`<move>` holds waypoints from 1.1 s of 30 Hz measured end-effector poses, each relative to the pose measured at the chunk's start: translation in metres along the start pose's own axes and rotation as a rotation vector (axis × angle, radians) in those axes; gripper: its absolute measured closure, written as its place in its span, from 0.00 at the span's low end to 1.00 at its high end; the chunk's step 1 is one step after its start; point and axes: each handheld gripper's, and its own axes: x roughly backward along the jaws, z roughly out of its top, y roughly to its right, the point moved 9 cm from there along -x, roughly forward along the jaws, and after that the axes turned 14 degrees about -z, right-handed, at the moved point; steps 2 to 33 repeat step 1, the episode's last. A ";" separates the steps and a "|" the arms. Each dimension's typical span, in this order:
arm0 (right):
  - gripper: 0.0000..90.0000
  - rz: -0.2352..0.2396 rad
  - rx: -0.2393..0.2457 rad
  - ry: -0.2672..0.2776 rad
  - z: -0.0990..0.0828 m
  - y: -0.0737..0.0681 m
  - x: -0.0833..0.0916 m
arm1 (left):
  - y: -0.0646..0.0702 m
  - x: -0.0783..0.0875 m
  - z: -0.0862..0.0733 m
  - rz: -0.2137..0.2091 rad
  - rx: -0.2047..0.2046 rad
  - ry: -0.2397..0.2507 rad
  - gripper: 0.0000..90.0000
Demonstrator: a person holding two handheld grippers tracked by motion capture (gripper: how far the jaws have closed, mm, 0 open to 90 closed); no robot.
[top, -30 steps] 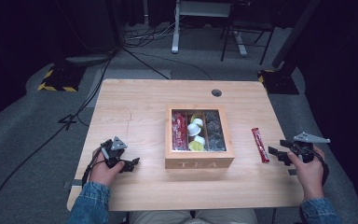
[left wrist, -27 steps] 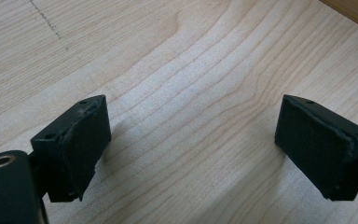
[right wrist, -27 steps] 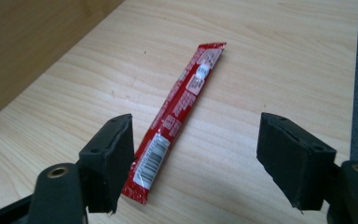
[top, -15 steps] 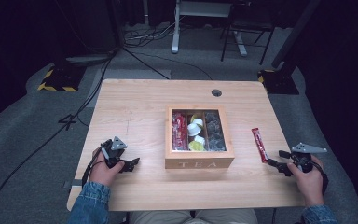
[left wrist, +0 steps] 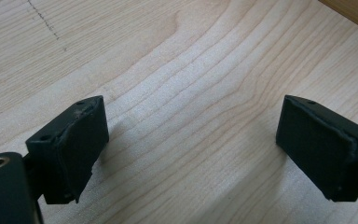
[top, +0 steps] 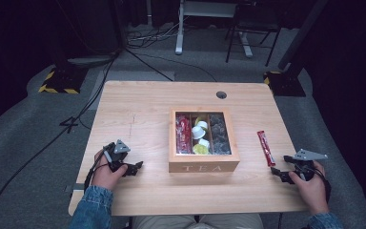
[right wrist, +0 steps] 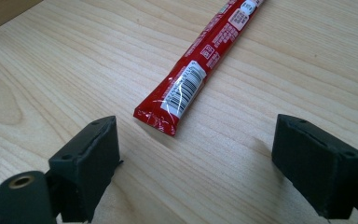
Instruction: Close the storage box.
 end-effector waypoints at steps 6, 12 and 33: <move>0.16 -0.001 0.000 0.000 0.000 0.000 0.000 | 0.000 0.000 0.000 0.002 0.001 0.000 0.10; 0.16 -0.001 0.000 0.000 0.000 0.000 0.000 | 0.000 0.000 0.000 0.002 0.001 0.000 0.10; 0.16 -0.001 0.000 0.000 0.000 0.000 0.000 | 0.000 0.000 0.000 0.002 0.001 0.000 0.10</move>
